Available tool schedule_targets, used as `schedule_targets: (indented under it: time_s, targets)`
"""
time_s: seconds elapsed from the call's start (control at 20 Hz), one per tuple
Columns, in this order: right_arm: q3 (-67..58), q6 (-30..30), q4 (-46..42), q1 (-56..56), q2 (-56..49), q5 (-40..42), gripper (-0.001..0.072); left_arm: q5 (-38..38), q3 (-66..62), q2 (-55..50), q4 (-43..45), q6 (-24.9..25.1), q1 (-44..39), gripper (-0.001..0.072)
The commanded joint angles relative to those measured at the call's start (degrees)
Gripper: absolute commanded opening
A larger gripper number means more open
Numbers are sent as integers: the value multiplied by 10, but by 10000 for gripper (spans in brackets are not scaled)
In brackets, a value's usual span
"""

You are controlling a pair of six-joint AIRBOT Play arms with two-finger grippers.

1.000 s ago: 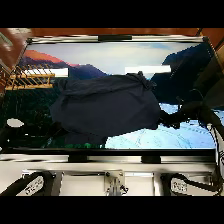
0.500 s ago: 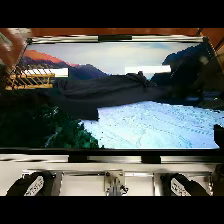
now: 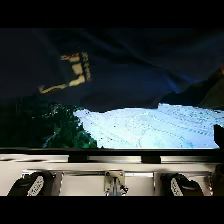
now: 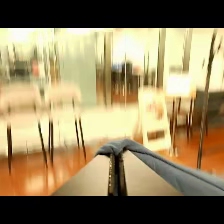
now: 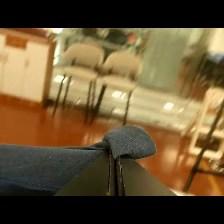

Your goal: Fold the shirts.

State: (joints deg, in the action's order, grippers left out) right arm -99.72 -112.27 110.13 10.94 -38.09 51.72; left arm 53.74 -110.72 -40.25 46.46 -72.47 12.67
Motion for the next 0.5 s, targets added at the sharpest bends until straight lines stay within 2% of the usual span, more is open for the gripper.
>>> schedule_targets:
  time_s: [0.0, 0.2, 0.45]
  targets:
    - [-23, 23, -55, 0, 47, -2, 67, 16, -64, 5, 22, -35, 0, 35]
    - [-23, 26, -102, 0, 62, 0, 67, 48, -64, 5, 27, -39, 1, 35]
    - [-23, 33, -101, 0, 14, -9, 67, 70, -58, -28, 123, -51, 0, 35]
